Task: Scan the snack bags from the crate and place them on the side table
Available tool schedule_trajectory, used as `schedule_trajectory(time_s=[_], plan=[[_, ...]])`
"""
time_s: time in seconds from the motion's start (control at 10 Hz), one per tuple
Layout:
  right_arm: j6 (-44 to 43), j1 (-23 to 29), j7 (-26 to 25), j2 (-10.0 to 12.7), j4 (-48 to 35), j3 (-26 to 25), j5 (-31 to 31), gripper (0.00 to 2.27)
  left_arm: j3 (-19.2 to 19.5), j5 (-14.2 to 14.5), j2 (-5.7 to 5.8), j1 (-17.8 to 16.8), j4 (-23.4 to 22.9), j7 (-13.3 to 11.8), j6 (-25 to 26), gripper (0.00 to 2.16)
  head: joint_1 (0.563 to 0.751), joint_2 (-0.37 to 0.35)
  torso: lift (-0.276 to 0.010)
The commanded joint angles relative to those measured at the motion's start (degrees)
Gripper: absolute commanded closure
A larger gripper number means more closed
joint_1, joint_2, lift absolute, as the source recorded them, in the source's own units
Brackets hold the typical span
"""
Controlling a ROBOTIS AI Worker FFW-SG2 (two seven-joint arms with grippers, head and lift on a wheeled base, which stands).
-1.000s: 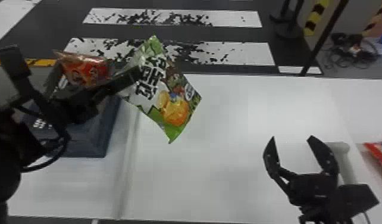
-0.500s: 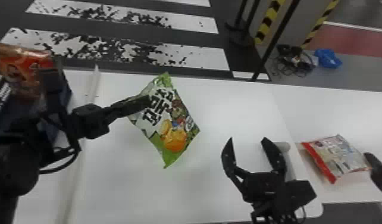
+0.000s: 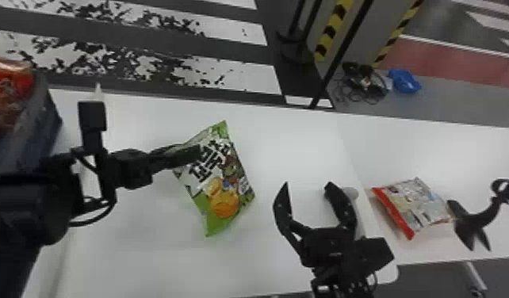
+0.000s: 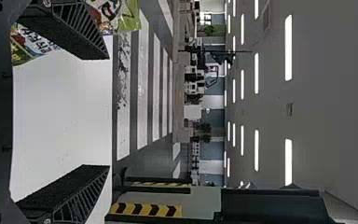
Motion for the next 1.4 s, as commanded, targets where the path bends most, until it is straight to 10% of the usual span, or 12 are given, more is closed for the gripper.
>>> schedule_trajectory(time_s=[0.0,0.2,0.8,1.3], plan=[[-0.11,0.09,0.06,-0.08,-0.11,-0.32,-0.44,0.04,-2.74,0.29,-0.15,-1.22,1.12,1.43,0.09,0.00,0.695,-0.295,-0.094],[-0.11,0.27,0.06,-0.08,-0.11,-0.67,-0.53,0.04,-2.92,-1.03,-0.15,-0.52,-0.20,3.01,0.09,0.02,0.695,-0.325,-0.094],[3.76,0.70,3.75,-0.26,-3.45,-0.76,-1.32,0.04,-0.63,-12.63,-0.15,11.70,-23.14,20.15,-8.34,0.03,0.695,-0.246,-0.094],[32.41,-2.81,17.99,-0.35,-10.40,-6.64,-9.85,0.06,11.85,-10.52,-0.15,21.72,-29.29,23.58,-25.92,0.08,0.695,-0.077,-0.094]])
